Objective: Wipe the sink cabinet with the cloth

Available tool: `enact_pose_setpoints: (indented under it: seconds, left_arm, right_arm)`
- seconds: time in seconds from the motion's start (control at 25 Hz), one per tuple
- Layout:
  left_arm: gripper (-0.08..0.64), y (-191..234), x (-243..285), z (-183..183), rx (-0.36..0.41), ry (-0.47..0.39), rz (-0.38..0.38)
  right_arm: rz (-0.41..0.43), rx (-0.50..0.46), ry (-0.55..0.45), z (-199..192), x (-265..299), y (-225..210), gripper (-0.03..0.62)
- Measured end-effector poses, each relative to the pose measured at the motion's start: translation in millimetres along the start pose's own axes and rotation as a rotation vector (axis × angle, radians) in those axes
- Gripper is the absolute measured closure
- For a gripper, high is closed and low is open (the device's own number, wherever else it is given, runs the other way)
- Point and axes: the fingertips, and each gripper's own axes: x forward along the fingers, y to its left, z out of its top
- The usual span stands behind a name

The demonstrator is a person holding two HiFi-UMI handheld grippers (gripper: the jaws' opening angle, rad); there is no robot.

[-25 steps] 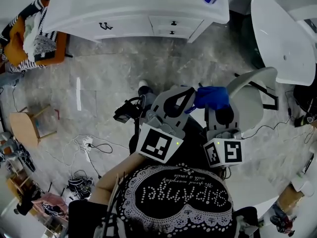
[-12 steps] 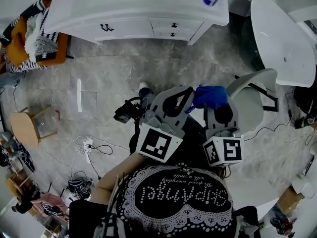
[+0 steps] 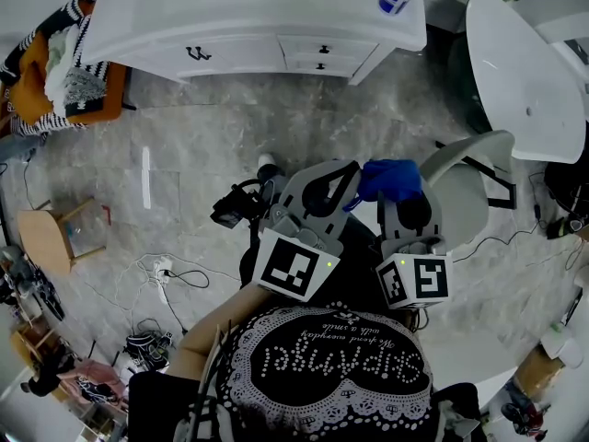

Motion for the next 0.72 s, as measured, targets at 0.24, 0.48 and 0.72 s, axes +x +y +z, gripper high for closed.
enact_pose_setpoints:
  seconds: [0.24, 0.48, 0.72]
  left_arm:
    - [0.557, 0.6, 0.9, -0.7, -0.003, 0.004, -0.008]
    - [0.557, 0.6, 0.5, 0.1, -0.001, -0.003, -0.007]
    - [0.557, -1.2, 0.5, 0.7, 0.001, -0.004, -0.004]
  right_arm:
    - [0.002, -0.008, 0.005, 0.0, 1.7, 1.7, 0.476]
    - [0.008, -0.035, 0.007, 0.3, 1.8, 3.5, 0.476]
    - [0.013, -0.034, 0.001, 1.1, 0.0, 2.1, 0.477]
